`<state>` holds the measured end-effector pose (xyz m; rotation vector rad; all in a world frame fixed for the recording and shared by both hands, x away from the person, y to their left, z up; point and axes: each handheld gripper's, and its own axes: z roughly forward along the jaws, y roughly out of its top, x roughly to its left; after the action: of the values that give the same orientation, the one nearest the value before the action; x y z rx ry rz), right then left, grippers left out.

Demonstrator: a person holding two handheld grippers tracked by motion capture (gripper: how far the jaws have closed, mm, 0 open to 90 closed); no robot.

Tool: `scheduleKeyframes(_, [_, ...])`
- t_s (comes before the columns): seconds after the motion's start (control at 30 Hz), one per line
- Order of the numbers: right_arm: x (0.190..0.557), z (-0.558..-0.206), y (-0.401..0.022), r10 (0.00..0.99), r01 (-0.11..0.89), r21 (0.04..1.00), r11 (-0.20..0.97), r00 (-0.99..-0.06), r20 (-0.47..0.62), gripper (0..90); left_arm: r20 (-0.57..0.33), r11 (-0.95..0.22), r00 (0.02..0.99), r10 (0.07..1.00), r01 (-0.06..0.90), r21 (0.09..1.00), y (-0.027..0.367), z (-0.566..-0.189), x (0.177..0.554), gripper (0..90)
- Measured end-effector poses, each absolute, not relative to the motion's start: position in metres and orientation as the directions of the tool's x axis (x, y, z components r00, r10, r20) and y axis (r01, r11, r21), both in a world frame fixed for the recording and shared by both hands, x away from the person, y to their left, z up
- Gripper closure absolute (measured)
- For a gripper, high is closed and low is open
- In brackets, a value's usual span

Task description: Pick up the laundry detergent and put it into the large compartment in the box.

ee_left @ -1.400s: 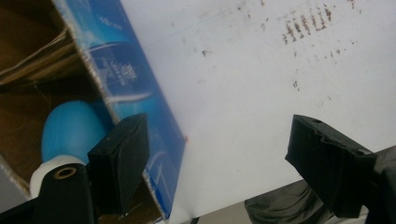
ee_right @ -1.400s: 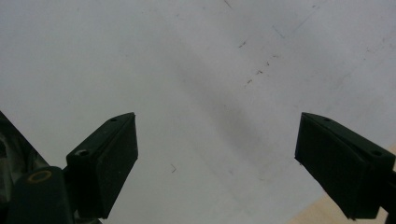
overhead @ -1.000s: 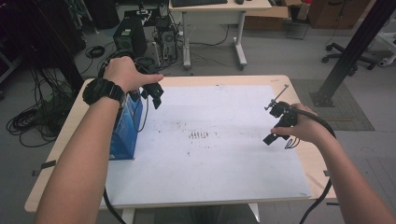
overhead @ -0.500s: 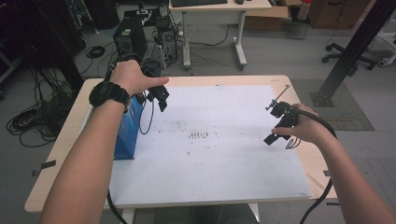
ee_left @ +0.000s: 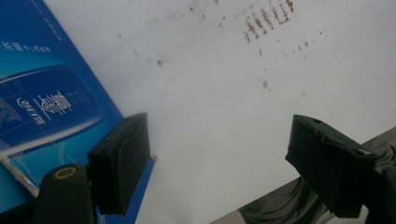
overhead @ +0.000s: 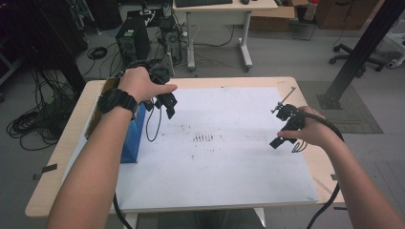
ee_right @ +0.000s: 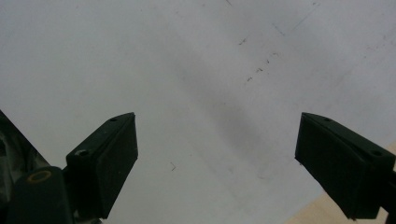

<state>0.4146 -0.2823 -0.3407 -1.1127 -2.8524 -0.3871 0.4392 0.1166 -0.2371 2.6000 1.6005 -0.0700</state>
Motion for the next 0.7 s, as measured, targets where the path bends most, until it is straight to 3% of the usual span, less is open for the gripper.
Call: scheduleKeyframes(0.7, [0.416,-0.343,-0.281,0.658,0.673,0.207,0.71,-0.739,0.146,13.0,-0.102,-0.47,0.472,0.876,0.882,0.043,0.104,-0.26,0.439,21.2])
